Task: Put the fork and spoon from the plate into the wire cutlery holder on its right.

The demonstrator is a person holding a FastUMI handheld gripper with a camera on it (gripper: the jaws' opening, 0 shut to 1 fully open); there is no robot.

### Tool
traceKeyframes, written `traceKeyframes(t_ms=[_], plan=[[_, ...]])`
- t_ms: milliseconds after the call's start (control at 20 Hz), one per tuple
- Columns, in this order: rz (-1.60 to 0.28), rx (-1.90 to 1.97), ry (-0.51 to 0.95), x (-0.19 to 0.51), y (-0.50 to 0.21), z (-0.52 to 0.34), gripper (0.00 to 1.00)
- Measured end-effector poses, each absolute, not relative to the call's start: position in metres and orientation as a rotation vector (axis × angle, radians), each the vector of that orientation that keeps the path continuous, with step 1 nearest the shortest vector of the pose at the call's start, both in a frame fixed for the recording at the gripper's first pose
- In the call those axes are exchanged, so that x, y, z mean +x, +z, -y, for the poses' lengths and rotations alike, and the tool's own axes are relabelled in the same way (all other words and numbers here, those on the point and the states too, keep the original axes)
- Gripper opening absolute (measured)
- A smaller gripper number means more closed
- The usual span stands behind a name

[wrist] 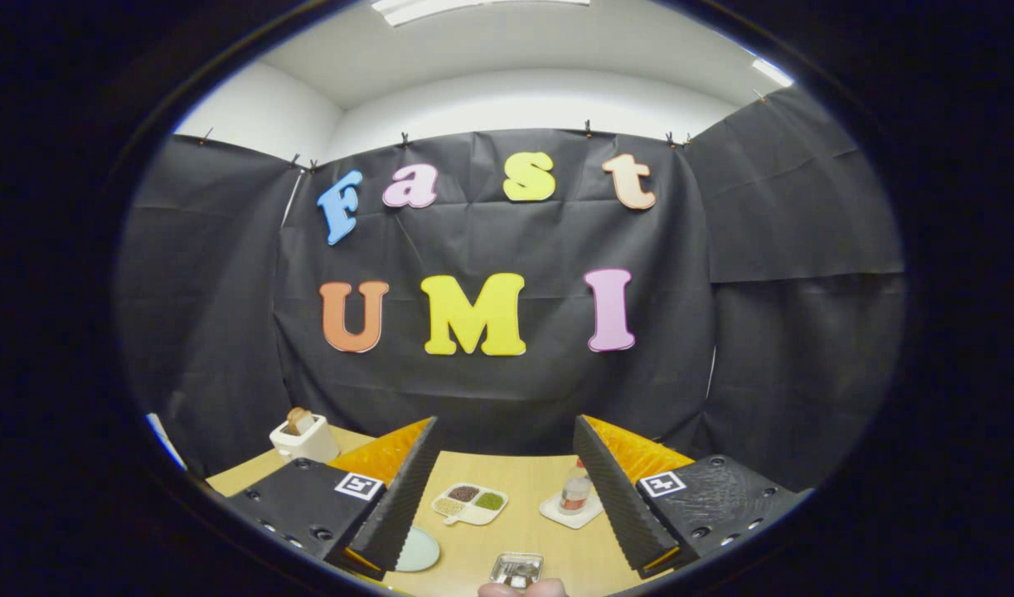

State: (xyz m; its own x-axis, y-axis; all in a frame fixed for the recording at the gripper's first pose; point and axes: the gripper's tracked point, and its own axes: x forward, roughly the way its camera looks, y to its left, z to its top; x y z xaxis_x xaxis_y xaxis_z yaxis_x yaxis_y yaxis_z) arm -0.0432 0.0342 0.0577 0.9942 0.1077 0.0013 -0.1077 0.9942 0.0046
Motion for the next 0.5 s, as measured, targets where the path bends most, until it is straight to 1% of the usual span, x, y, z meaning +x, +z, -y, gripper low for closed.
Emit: traceKeyframes(t_ms=[500], plan=[[-0.001,0.016,0.117,-0.0445,0.0581,-0.0412,0.96]])
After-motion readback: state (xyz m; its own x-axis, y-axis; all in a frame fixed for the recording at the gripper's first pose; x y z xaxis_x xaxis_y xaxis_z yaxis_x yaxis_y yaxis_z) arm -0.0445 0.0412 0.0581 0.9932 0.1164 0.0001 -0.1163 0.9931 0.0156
